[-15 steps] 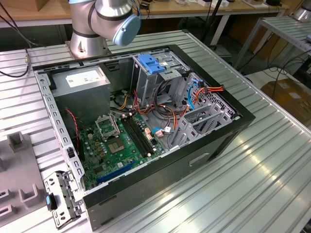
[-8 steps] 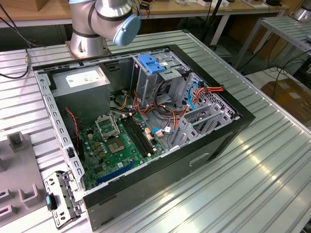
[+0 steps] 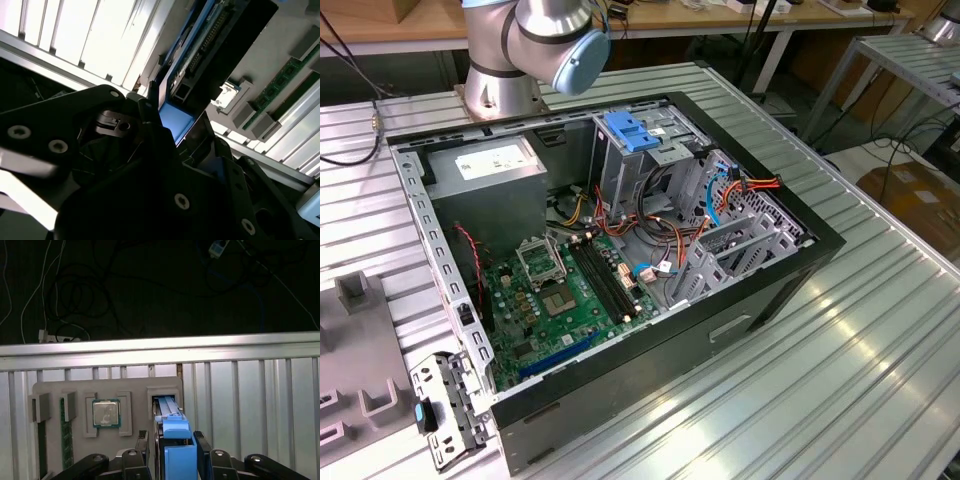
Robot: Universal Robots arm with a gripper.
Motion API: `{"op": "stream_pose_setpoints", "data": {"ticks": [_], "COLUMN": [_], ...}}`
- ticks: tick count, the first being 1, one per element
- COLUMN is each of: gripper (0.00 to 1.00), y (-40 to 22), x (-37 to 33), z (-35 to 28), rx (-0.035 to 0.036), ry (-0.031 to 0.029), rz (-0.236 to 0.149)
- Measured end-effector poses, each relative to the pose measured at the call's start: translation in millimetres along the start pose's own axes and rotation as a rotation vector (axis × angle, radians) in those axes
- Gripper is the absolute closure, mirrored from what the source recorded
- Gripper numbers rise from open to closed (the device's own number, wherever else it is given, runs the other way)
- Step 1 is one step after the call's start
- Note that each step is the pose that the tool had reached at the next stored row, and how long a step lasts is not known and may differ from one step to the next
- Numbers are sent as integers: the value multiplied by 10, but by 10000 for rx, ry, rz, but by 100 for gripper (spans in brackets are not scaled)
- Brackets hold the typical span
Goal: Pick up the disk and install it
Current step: 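Pick up the disk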
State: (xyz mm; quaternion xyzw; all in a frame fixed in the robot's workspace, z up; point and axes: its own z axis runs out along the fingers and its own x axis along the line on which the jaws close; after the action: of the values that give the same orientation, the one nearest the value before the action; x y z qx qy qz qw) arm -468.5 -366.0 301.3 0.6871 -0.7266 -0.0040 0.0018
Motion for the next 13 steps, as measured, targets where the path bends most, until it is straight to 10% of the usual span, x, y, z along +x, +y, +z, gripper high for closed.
{"op": "stream_pose_setpoints", "data": {"ticks": [13], "gripper": [52], "y": [3], "x": [1], "z": [54], "rx": [61], "ry": [-6], "rz": [162]}}
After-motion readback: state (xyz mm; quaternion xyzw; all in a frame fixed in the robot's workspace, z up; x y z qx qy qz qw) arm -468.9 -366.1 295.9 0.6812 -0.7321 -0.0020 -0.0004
